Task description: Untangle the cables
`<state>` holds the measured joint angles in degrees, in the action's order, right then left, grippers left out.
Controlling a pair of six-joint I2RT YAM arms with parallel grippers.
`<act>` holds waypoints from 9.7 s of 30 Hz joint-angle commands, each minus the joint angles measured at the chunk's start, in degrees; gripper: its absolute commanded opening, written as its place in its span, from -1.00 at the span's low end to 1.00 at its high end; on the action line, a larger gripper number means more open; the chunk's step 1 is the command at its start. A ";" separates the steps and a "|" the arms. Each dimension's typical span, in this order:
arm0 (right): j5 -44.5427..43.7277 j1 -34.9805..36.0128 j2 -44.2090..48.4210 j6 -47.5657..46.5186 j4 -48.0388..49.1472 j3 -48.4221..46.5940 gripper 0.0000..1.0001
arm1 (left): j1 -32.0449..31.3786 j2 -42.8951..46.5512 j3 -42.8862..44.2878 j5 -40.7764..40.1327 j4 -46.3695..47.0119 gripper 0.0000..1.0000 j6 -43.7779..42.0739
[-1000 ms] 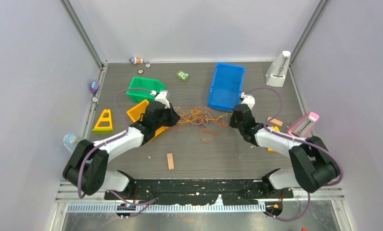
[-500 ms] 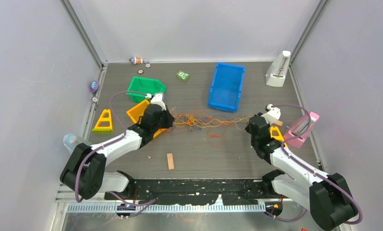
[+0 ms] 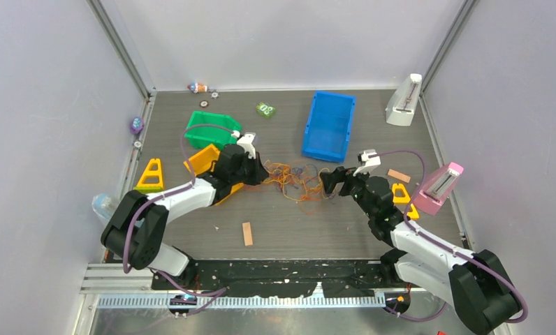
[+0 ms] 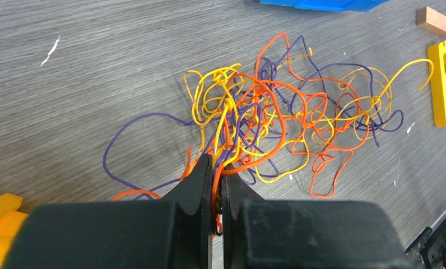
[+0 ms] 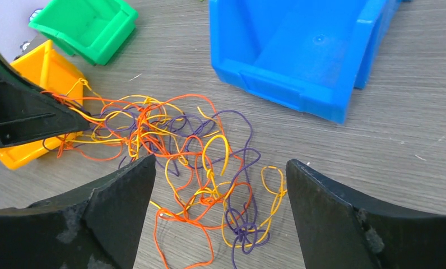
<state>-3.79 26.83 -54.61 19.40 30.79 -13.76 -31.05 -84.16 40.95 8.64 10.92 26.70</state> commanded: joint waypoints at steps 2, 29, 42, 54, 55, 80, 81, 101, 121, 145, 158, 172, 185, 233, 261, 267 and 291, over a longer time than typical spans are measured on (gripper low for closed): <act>5.41 0.22 -0.28 -3.04 3.96 -2.08 0.85 | -1.24 1.70 1.60 2.63 2.69 -0.89 -2.50; 1.45 0.34 -2.64 2.18 -2.56 -3.39 0.83 | -7.57 22.06 3.81 -2.02 -27.26 0.52 -3.74; 1.49 0.42 -2.79 2.85 -2.88 -3.19 0.85 | -7.71 -11.90 27.62 8.79 -36.17 0.36 -11.82; 13.05 1.81 -1.90 6.01 0.39 1.41 0.88 | -4.84 -15.23 19.41 14.01 -17.93 -1.00 -7.70; 13.56 2.08 -1.86 6.33 0.62 1.57 0.88 | -4.30 -14.30 17.68 15.16 -14.94 -1.00 -6.66; -12.59 29.69 -32.19 3.17 -4.51 -19.54 0.53 | -1.71 -10.96 14.69 18.56 -12.50 -1.00 -4.96; -12.97 29.82 -33.60 3.76 -4.81 -19.90 0.40 | -1.67 -11.06 14.83 18.48 -12.61 -1.00 -4.84; -39.43 27.18 -17.38 18.80 -39.05 -17.03 -0.84 | 3.10 6.23 0.31 2.79 -3.18 -1.00 -0.62; -25.00 12.85 9.47 15.29 -45.08 -10.74 0.97 | 3.10 10.29 -3.46 4.71 2.02 -1.00 -1.12; -19.07 12.65 -13.08 10.84 -39.20 -17.60 -0.16 | 3.00 13.11 -4.09 5.81 2.02 -1.00 -1.74; -29.76 -5.67 5.66 25.96 -50.01 -11.19 -0.79 | 16.25 39.90 -3.68 -13.23 -21.94 -1.00 8.57; -35.54 -12.26 13.99 33.46 -56.04 -7.70 -0.70 | 29.43 48.88 6.47 -18.27 -36.57 -1.00 12.84; -4.68 -12.55 11.17 7.40 -40.92 -9.49 0.98 | 32.81 46.92 20.86 3.26 -39.15 -1.00 9.77; 16.72 14.18 -14.26 -6.66 -46.77 -66.47 -0.89 | 8.05 37.50 5.37 17.46 -8.25 -1.00 5.08; 21.25 14.15 -17.83 -1.09 -46.69 -68.29 -0.89 | -5.14 21.84 11.80 18.38 4.32 -0.66 -2.16; 21.93 14.19 -17.96 -0.30 -46.61 -68.65 -0.89 | -6.21 19.02 12.95 17.74 2.97 -0.30 -3.10; 14.62 10.16 -7.86 0.57 -45.27 -53.38 0.74 | -6.94 18.71 13.68 17.27 5.11 -1.00 -1.95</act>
<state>15.44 39.13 -69.56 20.29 -16.45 -74.28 -37.78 -68.16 52.38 26.70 13.26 25.10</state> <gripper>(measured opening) 0.813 0.005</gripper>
